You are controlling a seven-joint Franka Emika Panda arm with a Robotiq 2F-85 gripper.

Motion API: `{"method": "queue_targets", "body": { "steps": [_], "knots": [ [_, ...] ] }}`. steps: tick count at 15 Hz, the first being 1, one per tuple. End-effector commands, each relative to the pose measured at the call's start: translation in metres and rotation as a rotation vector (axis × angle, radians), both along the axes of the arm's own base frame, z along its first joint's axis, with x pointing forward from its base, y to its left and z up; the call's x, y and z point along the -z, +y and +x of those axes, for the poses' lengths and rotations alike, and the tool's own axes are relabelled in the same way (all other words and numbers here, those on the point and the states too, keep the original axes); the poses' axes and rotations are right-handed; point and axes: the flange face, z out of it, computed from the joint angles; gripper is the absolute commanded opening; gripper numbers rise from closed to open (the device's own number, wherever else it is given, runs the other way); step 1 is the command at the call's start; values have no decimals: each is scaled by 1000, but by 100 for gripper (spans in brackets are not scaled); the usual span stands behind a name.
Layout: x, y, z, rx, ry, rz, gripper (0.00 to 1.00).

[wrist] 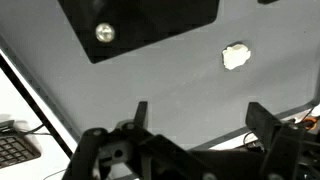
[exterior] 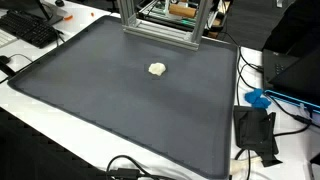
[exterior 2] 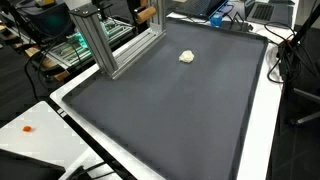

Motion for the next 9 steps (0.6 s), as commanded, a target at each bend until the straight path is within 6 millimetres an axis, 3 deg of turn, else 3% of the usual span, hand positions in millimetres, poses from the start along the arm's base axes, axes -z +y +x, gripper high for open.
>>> {"method": "queue_targets", "body": {
  "steps": [1,7,9],
  "knots": [
    [-1,0,0,0,1,0,100],
    [-1,0,0,0,1,0,100],
    [-16,20,-11,-30,-11,-19,100]
  ]
}}
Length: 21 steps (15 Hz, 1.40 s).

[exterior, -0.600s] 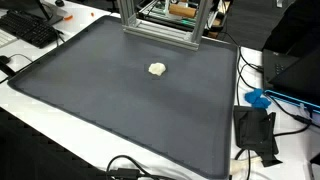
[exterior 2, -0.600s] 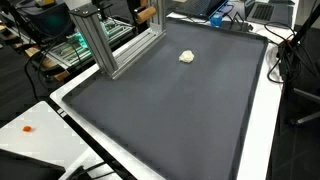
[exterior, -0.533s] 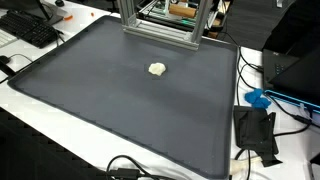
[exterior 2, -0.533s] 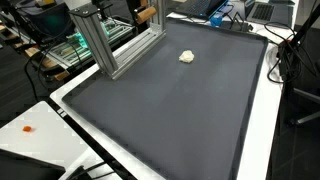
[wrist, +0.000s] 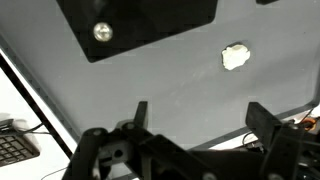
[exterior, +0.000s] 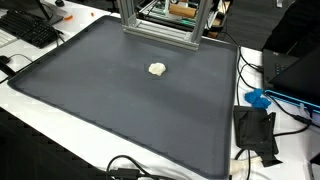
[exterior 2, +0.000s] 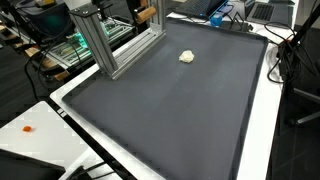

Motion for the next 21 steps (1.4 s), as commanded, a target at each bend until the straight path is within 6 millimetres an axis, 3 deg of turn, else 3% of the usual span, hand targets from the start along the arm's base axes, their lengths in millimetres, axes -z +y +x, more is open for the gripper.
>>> {"method": "queue_targets", "body": {
  "steps": [1,5,9,16,21],
  "knots": [
    [-21,27,-16,-39,-21,-29,100],
    [-50,73,-42,-108,-30,-66,100],
    [-61,125,-72,-132,42,-77,100],
    [-62,201,-106,-189,54,-95,100],
    [-54,237,-117,-240,30,-156,100]
  ]
}}
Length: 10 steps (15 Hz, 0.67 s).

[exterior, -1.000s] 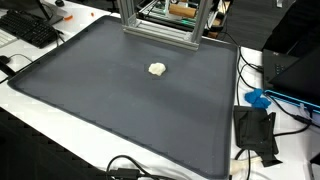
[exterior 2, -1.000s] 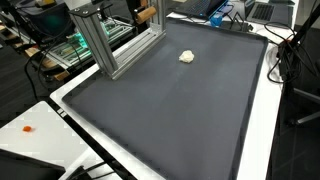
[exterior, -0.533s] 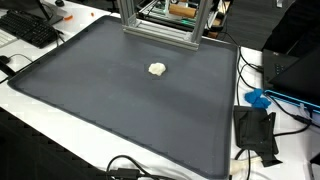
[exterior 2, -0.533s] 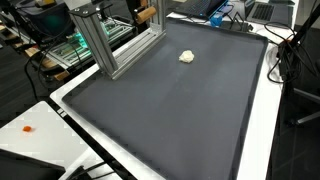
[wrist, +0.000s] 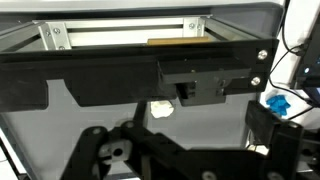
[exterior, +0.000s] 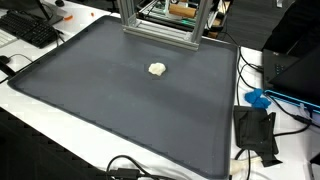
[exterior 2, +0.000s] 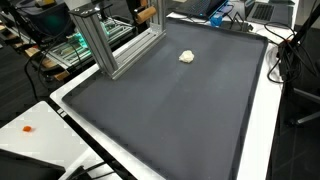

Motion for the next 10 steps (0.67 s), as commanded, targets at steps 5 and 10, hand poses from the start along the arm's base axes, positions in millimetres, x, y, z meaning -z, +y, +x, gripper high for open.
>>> {"method": "queue_targets", "body": {
  "steps": [5,10],
  "knots": [
    [26,36,-4,-68,-70,-64,100],
    [40,42,8,-96,-89,-120,100]
  ]
}}
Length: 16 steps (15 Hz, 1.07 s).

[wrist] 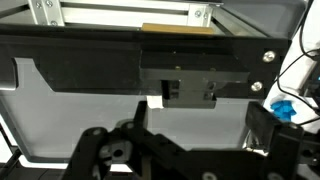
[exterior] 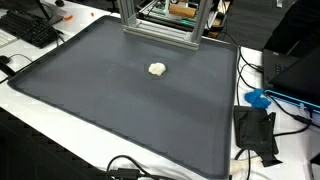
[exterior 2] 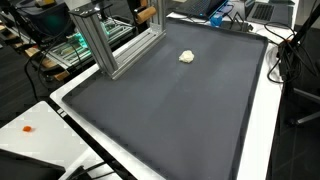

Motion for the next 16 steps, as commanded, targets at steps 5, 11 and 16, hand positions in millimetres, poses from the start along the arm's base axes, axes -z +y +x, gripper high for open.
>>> {"method": "queue_targets", "body": {
  "steps": [5,11,16],
  "knots": [
    [21,3,16,-29,31,-91,100],
    [32,4,23,-27,99,-123,100],
    [34,4,23,-6,168,-132,100]
  ]
}}
